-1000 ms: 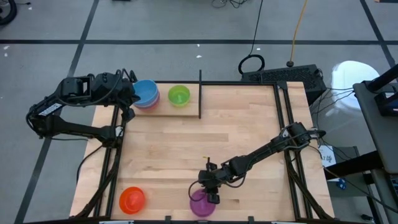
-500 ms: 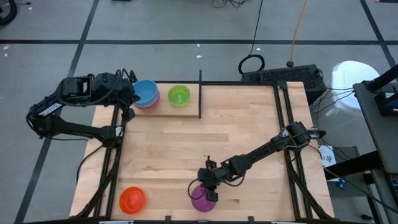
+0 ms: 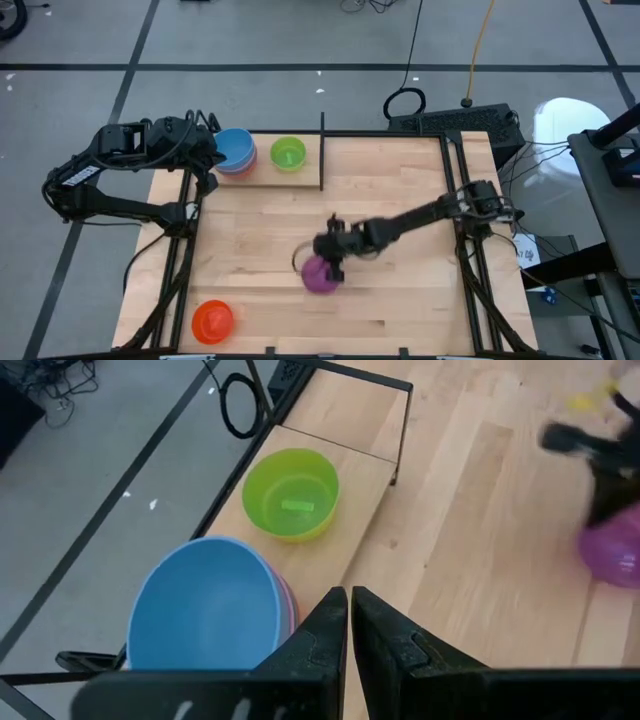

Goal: Place and stack bowls onto a shelf
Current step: Stack the transparent violet bowl on top of the transparent green bowl on the shelf

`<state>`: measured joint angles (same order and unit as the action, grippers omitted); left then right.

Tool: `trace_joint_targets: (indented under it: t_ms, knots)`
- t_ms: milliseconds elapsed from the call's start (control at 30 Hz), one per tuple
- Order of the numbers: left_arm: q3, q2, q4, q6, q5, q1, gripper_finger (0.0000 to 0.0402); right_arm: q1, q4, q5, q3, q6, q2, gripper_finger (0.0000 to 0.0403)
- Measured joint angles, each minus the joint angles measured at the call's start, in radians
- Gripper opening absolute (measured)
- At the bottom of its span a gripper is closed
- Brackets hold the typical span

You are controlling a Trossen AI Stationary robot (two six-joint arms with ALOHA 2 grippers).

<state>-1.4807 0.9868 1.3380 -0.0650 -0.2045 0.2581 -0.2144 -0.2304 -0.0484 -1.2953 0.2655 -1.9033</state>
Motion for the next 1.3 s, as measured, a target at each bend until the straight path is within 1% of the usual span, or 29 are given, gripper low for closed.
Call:
trace_joint_targets:
  t_ms: [167, 300, 367, 467, 567, 667, 700, 833, 867, 1067, 1300]
  knots:
    - [0.000, 0.000, 0.000, -0.001, -0.003, 0.000, 0.0026, 0.120, -0.007, -0.007, -0.023, -0.051, 0.095, 0.0001]
    - [0.000, 0.000, 0.000, -0.003, -0.006, 0.000, 0.0026, 0.188, -0.040, -0.042, -0.109, -0.189, 0.149, 0.0000]
    - [0.000, 0.000, 0.000, -0.009, -0.006, 0.000, 0.0026, 0.223, -0.078, -0.080, -0.175, -0.254, 0.162, 0.0000]
    - [0.000, 0.000, 0.000, -0.022, -0.006, 0.000, 0.0026, 0.284, -0.096, -0.108, -0.270, -0.321, 0.162, 0.0000]
    - [0.000, 0.000, 0.000, -0.039, -0.006, 0.000, 0.0026, 0.353, -0.096, -0.109, -0.338, -0.369, 0.160, 0.0000]
    - [0.000, 0.000, -0.002, -0.054, -0.006, 0.000, 0.0026, 0.423, -0.095, -0.107, -0.379, -0.381, 0.161, 0.0000]
    - [0.000, 0.000, -0.001, -0.057, -0.006, 0.000, 0.0026, 0.447, -0.094, -0.097, -0.387, -0.383, 0.161, 0.0000]
    - [0.000, 0.000, -0.002, -0.076, -0.006, 0.000, 0.0026, 0.535, -0.065, 0.042, -0.396, -0.438, 0.152, 0.0000]
    - [0.000, 0.000, -0.004, -0.076, -0.006, 0.000, 0.0026, 0.553, -0.053, 0.061, -0.396, -0.439, 0.146, 0.0000]
    - [0.000, 0.000, -0.010, -0.104, -0.006, 0.002, 0.0026, 0.629, -0.025, 0.144, -0.396, -0.464, 0.100, 0.0000]
    - [0.000, 0.000, -0.013, -0.160, -0.016, 0.003, 0.0026, 0.670, 0.068, 0.239, -0.396, -0.488, 0.012, 0.0000]
